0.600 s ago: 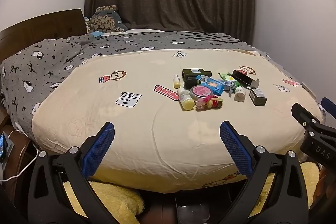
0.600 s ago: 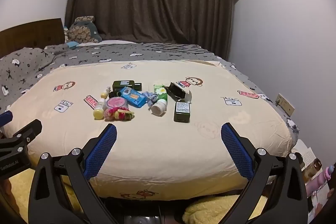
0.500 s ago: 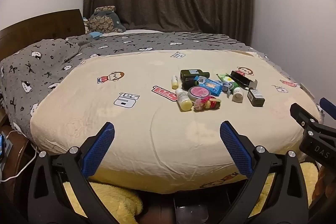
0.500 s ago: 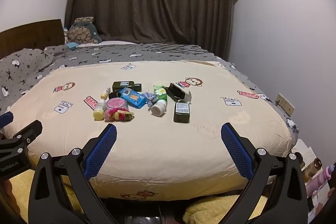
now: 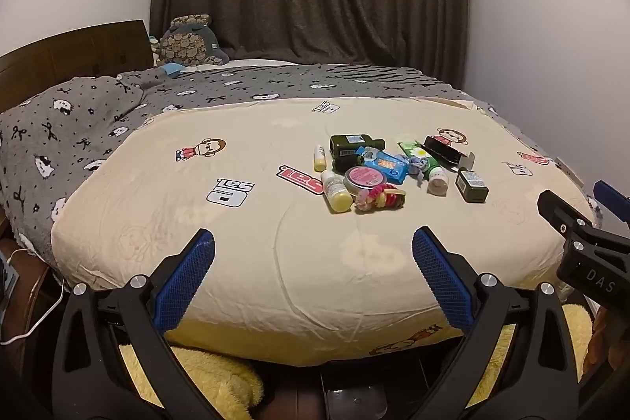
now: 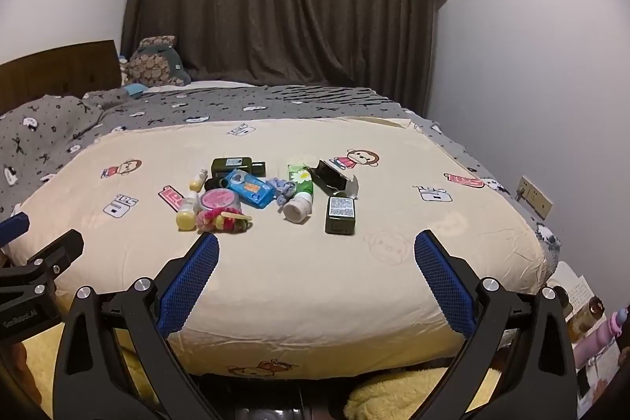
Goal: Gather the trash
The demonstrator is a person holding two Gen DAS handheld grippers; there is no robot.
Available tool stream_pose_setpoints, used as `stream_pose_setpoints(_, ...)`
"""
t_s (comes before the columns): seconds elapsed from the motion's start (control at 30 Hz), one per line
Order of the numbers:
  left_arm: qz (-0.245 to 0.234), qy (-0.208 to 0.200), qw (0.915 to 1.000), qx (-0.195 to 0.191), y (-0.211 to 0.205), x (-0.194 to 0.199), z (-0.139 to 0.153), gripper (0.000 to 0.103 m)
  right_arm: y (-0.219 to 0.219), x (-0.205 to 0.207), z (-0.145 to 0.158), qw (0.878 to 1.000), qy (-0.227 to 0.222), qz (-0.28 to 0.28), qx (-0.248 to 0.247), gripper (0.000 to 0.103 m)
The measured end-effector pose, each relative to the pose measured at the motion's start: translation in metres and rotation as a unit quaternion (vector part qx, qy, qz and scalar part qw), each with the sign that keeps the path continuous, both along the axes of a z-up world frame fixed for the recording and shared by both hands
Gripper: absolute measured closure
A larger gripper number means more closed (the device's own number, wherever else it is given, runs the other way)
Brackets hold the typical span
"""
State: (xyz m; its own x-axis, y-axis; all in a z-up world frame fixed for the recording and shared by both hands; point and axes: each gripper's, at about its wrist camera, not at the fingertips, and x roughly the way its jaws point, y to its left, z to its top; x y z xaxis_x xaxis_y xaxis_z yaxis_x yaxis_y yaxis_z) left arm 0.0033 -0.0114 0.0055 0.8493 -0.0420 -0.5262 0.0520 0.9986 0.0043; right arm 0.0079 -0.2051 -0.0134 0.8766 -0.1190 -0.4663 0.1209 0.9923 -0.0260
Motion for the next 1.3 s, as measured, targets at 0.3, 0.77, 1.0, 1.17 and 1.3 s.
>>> stream_pose_setpoints(0.3, -0.003, -0.001, 1.0, -0.002, -0.0014, 0.0011, 0.0034, 0.008, -0.0001, 0.0, 0.0023, 1.0, -0.002, -0.001, 0.0, 0.003)
stream_pose_setpoints(0.77, -0.007, -0.003, 1.0, -0.003, -0.0031, 0.0007, 0.0031, 0.008, -0.0026, -0.0032, 0.0007, 1.0, -0.016, -0.01, 0.002, 0.003)
stream_pose_setpoints(1.0, -0.007, -0.003, 1.0, -0.007, -0.0034, 0.0002, 0.0041, 0.008, -0.0003, -0.0045, 0.0005, 1.0, -0.017, -0.005, -0.001, 0.003)
stream_pose_setpoints(1.17, -0.007, -0.002, 0.9999, -0.008, -0.0031, -0.0001, 0.0041, 0.008, 0.0013, -0.0062, 0.001, 1.0, -0.019, 0.004, -0.001, 0.003)
stream_pose_setpoints(1.3, -0.008, -0.001, 0.9999, -0.009, -0.0028, -0.0005, 0.0041, 0.008, 0.0042, -0.0059, 0.0009, 1.0, -0.017, 0.012, -0.002, 0.003)
